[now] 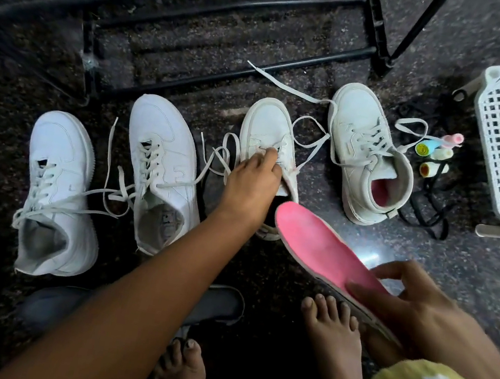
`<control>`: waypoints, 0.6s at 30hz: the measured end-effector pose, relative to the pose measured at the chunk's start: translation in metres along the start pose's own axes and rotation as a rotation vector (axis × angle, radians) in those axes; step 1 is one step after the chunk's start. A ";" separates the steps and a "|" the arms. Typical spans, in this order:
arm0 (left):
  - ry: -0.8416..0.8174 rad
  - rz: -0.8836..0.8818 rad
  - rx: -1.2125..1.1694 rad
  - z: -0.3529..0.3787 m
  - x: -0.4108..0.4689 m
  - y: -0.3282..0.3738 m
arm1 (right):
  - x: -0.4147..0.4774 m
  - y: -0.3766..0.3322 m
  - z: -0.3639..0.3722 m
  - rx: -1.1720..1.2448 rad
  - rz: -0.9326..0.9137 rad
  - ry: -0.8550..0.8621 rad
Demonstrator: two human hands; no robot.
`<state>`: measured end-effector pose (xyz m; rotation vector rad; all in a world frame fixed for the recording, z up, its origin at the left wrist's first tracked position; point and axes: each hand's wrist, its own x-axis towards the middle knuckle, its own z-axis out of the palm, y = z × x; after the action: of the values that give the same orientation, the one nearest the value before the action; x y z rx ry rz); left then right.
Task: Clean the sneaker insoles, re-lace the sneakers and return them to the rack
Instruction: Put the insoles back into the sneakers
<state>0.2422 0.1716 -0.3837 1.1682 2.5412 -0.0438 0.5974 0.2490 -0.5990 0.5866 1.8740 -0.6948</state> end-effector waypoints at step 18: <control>-0.069 0.362 0.184 -0.025 0.020 -0.013 | -0.261 -0.216 -0.270 -0.480 -0.230 0.290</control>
<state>0.2128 0.1818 -0.3685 1.6495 2.2665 -0.2284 0.3759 0.2586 -0.2263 0.1672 2.3037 -0.2881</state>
